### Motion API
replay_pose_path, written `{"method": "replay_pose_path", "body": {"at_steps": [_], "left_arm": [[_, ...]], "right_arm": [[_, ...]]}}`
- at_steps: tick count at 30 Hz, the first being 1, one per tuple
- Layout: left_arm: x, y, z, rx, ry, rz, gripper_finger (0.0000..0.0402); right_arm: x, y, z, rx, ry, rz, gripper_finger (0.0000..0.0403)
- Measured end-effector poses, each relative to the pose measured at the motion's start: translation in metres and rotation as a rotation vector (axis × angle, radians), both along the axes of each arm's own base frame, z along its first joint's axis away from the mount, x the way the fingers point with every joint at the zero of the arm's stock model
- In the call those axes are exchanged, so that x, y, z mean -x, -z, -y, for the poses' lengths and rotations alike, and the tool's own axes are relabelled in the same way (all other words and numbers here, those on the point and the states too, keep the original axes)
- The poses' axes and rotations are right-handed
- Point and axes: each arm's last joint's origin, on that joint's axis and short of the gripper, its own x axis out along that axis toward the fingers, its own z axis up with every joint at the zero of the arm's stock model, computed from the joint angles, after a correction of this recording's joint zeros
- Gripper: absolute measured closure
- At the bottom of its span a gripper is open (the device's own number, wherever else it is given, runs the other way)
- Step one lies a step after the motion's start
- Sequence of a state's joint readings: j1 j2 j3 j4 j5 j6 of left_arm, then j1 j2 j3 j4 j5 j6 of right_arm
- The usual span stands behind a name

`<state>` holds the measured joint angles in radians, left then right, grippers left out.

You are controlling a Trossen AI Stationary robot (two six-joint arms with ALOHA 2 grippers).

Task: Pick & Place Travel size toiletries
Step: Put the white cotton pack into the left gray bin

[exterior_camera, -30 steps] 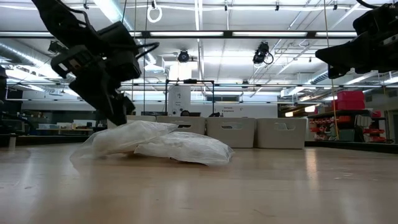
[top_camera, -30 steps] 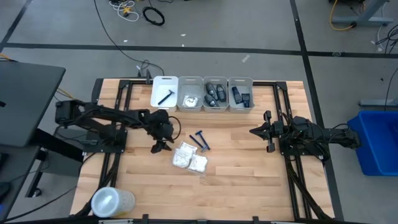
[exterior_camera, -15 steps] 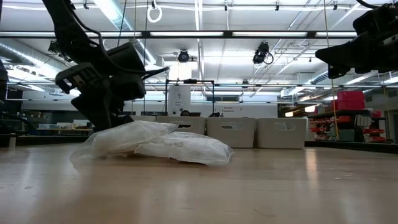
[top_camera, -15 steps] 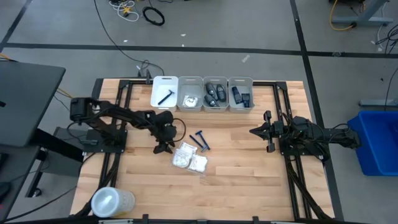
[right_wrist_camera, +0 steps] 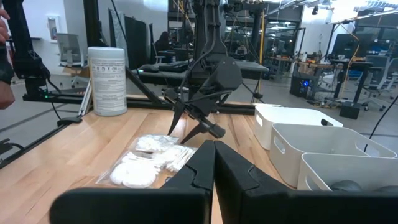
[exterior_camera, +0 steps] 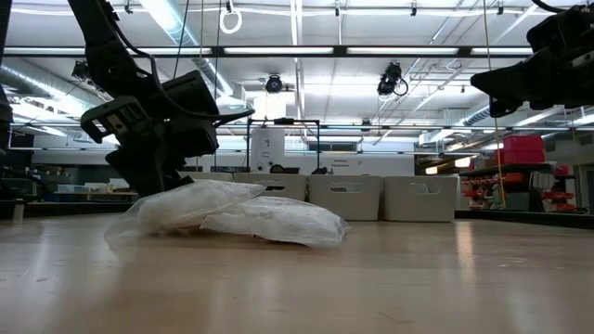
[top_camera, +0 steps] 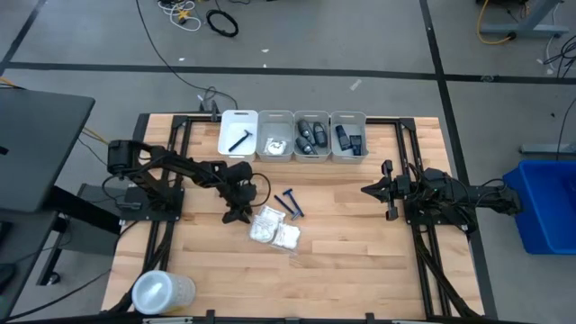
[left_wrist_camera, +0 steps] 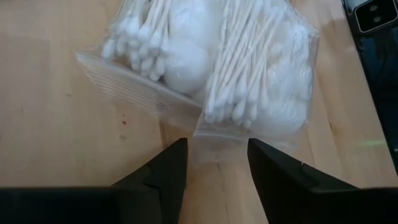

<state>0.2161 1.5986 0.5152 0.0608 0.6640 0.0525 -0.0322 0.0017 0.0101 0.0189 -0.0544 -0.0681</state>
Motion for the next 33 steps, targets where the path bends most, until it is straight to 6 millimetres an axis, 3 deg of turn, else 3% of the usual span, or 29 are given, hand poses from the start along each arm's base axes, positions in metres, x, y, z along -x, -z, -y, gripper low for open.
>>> {"method": "replay_pose_path", "body": {"at_steps": [19,33], "left_arm": [[0.0001,0.0001,0.0000,-0.007,0.007,0.004,0.0339],[0.0001,0.0001,0.0000,-0.004,0.003,0.001,0.0396]], "right_arm": [[0.0000,0.0000,0.0000,0.000,0.000,0.000,0.0389],[0.0000,0.0000,0.0000,0.000,0.000,0.000,0.0389]]}}
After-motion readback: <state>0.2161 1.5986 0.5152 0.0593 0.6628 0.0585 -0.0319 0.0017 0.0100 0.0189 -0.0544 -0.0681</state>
